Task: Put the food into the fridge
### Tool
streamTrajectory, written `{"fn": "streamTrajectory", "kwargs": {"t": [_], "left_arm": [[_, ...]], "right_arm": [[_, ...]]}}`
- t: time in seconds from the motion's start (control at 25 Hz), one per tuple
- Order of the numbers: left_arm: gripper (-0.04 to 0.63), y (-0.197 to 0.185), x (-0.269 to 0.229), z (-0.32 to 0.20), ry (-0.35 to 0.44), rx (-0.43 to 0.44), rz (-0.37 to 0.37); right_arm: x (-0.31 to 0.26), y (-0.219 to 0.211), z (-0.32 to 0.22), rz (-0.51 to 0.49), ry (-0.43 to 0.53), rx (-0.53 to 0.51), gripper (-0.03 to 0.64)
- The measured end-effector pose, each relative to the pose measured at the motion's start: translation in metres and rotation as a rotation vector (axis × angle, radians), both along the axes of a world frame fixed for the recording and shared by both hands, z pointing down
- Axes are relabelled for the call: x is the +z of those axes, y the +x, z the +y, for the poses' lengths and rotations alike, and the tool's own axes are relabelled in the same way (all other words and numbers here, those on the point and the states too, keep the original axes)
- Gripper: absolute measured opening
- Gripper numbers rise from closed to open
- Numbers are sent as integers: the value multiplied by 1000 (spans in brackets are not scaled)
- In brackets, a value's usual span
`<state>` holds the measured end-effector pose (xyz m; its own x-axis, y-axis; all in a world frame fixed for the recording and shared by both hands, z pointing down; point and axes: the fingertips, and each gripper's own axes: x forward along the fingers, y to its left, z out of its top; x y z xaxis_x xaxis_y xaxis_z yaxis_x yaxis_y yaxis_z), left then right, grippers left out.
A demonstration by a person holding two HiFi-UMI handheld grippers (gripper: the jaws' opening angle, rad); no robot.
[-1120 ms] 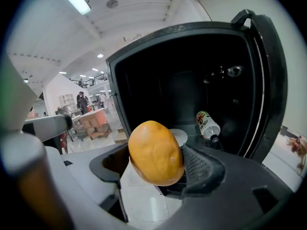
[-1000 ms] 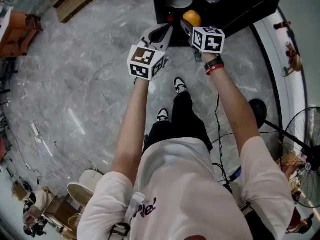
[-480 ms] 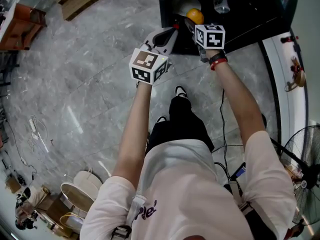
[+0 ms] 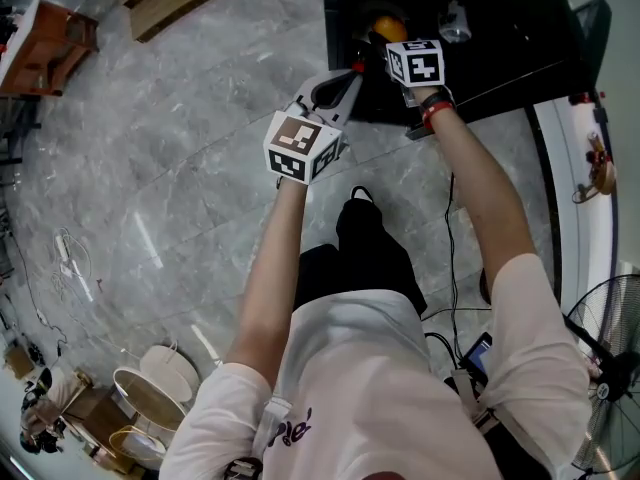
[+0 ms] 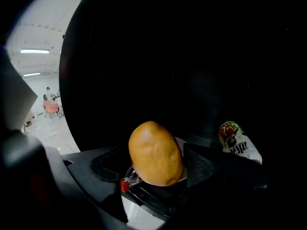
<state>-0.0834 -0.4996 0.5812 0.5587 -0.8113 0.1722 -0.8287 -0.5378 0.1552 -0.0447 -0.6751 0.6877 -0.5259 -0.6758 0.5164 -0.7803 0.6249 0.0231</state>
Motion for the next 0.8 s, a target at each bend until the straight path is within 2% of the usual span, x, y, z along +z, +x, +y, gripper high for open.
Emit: {"fn": "streamTrajectory", "kwargs": {"t": [0.36,0.6,0.8], "left_arm": [[18,6,15,-2,-6,12,1],[18,0,23,1,-27,-3,11],[18,-2,22,3,-42,0,23]], "right_arm": [[35,1,-33,130,15,-42,365],[47,-6,-39,156,12,-58,365],[54,-8,-35,178,-26,-63,427]]}}
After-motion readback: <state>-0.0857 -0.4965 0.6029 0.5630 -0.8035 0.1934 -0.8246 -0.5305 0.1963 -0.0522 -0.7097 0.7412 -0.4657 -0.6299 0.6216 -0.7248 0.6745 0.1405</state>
